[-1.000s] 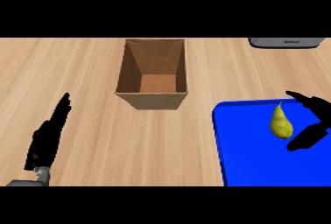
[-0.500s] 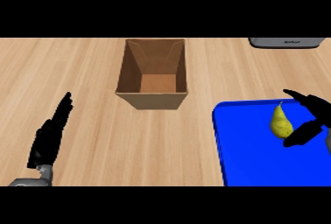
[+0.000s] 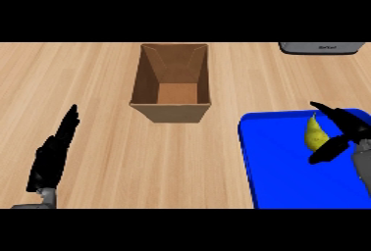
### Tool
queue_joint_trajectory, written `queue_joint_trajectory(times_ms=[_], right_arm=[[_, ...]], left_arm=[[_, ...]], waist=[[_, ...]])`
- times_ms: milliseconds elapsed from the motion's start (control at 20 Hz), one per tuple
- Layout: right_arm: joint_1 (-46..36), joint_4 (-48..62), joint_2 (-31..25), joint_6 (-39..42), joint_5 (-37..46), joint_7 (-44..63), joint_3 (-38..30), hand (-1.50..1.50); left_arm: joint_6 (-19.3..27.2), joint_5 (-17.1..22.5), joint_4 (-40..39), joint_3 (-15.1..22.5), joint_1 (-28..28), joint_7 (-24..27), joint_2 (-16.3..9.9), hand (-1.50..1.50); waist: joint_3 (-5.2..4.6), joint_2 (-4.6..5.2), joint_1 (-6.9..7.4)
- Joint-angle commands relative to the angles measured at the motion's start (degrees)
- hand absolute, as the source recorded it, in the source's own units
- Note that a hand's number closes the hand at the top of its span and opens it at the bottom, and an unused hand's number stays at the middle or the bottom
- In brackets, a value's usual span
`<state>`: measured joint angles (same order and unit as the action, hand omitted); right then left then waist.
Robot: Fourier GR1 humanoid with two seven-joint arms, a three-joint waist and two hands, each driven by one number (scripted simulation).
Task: Pick the pear from the tray and place it in the cardboard box
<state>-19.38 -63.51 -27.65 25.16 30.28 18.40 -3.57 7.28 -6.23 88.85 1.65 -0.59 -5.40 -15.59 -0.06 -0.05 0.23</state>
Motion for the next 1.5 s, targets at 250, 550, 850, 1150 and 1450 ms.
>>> queue_joint_trajectory(times_ms=[250,550,850,1150,1450], right_arm=[[-1.7,4.2,2.5,0.9,3.3,-0.8,-0.1,-1.50],[0.8,0.7,3.2,-4.6,6.9,-4.0,1.0,1.50],[-0.6,6.1,2.3,-15.4,14.4,-8.8,1.6,1.50],[7.3,-14.3,10.4,-19.4,20.1,12.3,5.8,1.50],[14.0,-24.7,20.5,-24.9,36.3,32.5,16.7,1.50]], left_arm=[[-1.2,-2.8,3.9,0.1,-0.7,-2.3,2.8,0.00],[-1.8,-2.6,4.1,-1.3,-3.9,-0.5,3.6,0.00],[-4.3,-2.2,0.1,-3.7,0.9,-1.6,1.7,0.00],[-3.4,-2.3,0.0,-3.9,-2.4,0.9,3.0,0.00],[-2.7,-2.6,0.4,-5.2,-2.2,0.0,2.1,0.00]], waist=[[0.06,0.05,0.00],[0.06,0.02,0.01],[0.07,0.12,0.10],[-0.21,-0.86,-2.06],[-0.40,-1.49,-3.15]])
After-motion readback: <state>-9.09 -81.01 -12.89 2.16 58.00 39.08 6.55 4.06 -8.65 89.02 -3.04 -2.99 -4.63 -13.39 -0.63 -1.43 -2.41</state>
